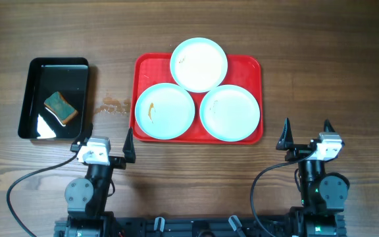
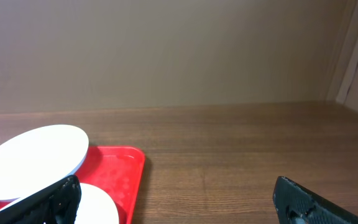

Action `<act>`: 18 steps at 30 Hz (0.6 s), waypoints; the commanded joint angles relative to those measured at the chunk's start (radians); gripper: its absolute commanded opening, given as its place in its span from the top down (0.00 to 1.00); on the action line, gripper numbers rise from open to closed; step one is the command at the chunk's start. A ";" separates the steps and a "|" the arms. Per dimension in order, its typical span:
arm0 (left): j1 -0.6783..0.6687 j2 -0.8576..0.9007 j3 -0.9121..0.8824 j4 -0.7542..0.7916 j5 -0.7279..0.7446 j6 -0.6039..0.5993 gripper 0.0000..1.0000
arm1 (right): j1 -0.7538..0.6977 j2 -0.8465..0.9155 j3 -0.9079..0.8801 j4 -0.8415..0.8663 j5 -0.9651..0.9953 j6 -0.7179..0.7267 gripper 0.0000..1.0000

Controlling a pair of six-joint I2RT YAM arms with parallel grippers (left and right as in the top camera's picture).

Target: Clean dirty plates on tray and stack at the side

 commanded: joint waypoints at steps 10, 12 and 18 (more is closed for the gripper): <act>0.001 -0.007 -0.005 -0.006 -0.006 0.019 0.00 | -0.006 -0.002 -0.001 0.005 0.003 -0.017 0.00; 0.001 -0.007 -0.005 -0.005 -0.006 0.020 0.00 | -0.006 -0.002 -0.001 0.005 0.003 -0.017 0.00; 0.001 -0.007 -0.005 -0.003 -0.005 0.019 0.00 | -0.006 -0.002 -0.001 0.005 0.003 -0.017 0.00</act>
